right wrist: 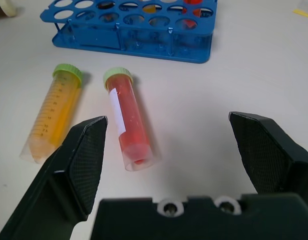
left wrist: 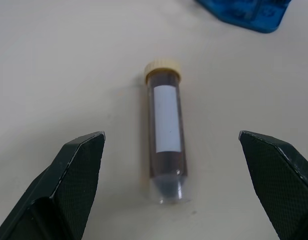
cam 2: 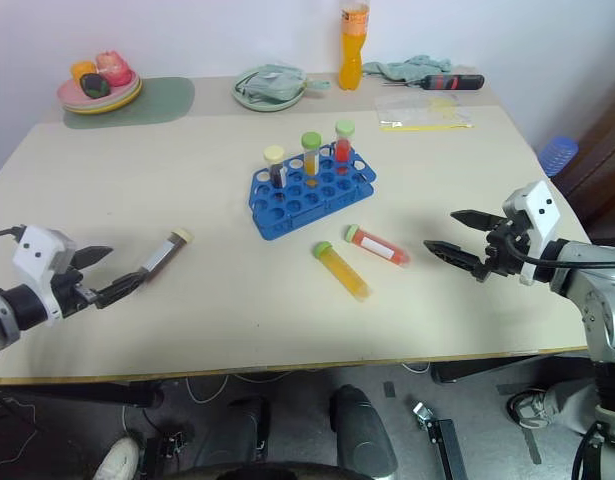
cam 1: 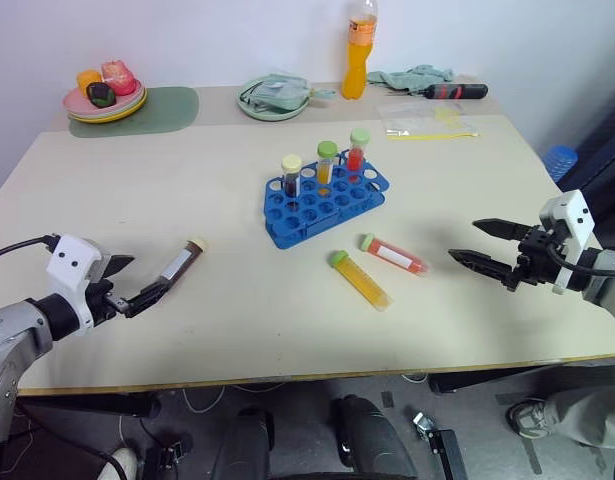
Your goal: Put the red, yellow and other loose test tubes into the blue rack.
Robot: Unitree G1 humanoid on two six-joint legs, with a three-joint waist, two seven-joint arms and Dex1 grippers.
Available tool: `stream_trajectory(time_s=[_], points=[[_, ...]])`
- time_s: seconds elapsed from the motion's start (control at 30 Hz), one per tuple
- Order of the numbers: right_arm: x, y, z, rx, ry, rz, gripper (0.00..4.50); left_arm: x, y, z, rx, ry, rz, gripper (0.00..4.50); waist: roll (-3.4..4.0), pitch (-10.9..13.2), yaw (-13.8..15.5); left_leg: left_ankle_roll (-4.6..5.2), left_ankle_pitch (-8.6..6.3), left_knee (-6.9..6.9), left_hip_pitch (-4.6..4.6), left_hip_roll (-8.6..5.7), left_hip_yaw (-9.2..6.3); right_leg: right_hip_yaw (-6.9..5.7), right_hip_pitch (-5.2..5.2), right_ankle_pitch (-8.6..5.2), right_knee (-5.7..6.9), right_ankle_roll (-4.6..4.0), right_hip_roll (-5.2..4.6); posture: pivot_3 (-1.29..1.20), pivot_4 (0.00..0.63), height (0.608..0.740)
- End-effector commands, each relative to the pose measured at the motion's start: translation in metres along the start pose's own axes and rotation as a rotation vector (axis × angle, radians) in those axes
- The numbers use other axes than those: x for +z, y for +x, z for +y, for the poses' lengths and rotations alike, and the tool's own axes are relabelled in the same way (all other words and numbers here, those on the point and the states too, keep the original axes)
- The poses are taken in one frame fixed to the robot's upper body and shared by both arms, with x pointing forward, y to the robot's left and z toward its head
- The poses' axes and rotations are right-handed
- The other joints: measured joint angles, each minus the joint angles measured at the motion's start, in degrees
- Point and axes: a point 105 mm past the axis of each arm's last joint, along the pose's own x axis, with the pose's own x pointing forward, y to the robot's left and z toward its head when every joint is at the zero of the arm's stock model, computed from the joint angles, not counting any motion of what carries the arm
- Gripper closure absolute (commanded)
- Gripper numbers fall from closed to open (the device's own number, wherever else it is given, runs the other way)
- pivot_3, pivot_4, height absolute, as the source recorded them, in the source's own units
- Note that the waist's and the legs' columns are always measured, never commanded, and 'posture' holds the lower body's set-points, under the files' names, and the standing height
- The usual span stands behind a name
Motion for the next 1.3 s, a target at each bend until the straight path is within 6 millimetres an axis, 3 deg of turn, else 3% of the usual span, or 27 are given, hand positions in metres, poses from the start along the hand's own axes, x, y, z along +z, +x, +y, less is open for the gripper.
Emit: stream_trajectory(time_s=[0.03, 0.17, 0.27, 0.5, 0.63, 0.83, 1.03, 1.3], points=[[0.012, 0.0, 0.004, 0.009, -0.058, -0.005, 0.18, 0.011, -0.003, 0.001, 0.018, 0.023, -0.038, 0.06, 0.0, 0.0, -0.04, 0.0, 0.0, 0.0, 0.0, 0.0, 0.0, 0.0, 0.0, 0.0, 0.0, 0.0, 0.0, 0.0, 0.15, 0.74], [0.018, 0.007, 0.008, 0.02, -0.076, 0.021, 0.18, 0.016, -0.002, -0.004, 0.003, 0.018, -0.061, 0.06, 0.0, 0.0, -0.04, 0.0, 0.0, 0.0, 0.0, 0.01, 0.0, 0.0, 0.0, 0.0, 0.0, 0.0, 0.01, 0.0, 0.15, 0.74], [0.022, 0.014, 0.013, 0.035, -0.105, 0.069, 0.18, 0.021, 0.003, -0.019, -0.057, 0.027, -0.08, 0.06, 0.01, 0.0, 0.0, 0.0, 0.0, 0.01, 0.0, 0.01, 0.0, 0.01, -0.01, 0.0, 0.0, 0.0, 0.0, 0.0, 0.15, 0.74], [0.027, 0.041, 0.019, 0.056, -0.23, 0.274, 0.18, 0.036, 0.032, -0.108, -0.394, 0.118, -0.135, 0.06, 0.0, 0.01, 0.06, 0.0, 0.0, 0.05, -0.03, -0.01, 0.01, 0.02, -0.01, 0.01, 0.0, 0.01, -0.01, 0.0, 0.15, 0.74], [0.029, 0.064, 0.017, 0.038, -0.185, 0.396, 0.18, 0.034, 0.047, -0.137, -0.488, 0.13, -0.149, 0.06, 0.02, 0.01, -0.16, 0.0, 0.0, 0.03, -0.02, 0.0, 0.01, 0.04, -0.06, 0.01, 0.01, -0.01, 0.01, 0.0, 0.15, 0.74], [0.033, 0.089, 0.032, 0.12, -0.169, 0.54, 0.18, 0.038, 0.059, -0.15, -0.541, 0.112, -0.184, 0.06, 0.02, 0.01, 0.04, 0.0, 0.0, 0.04, -0.07, 0.0, -0.02, 0.02, -0.1, 0.01, 0.02, -0.01, 0.03, 0.0, 0.15, 0.74], [0.037, 0.111, 0.031, 0.088, -0.086, 0.643, 0.18, 0.032, 0.059, -0.151, -0.535, 0.115, -0.179, 0.06, 0.03, 0.02, -0.06, 0.01, 0.0, 0.05, -0.07, -0.01, -0.01, 0.02, -0.11, 0.01, 0.03, -0.01, 0.01, 0.0, 0.15, 0.74], [0.027, 0.121, 0.036, 0.128, -0.118, 0.727, 0.18, 0.031, 0.058, -0.145, -0.485, 0.098, -0.198, 0.06, 0.03, 0.02, 0.07, 0.01, 0.0, 0.05, -0.11, -0.02, -0.02, -0.01, -0.13, 0.02, 0.02, -0.01, -0.03, 0.0, 0.15, 0.74]])
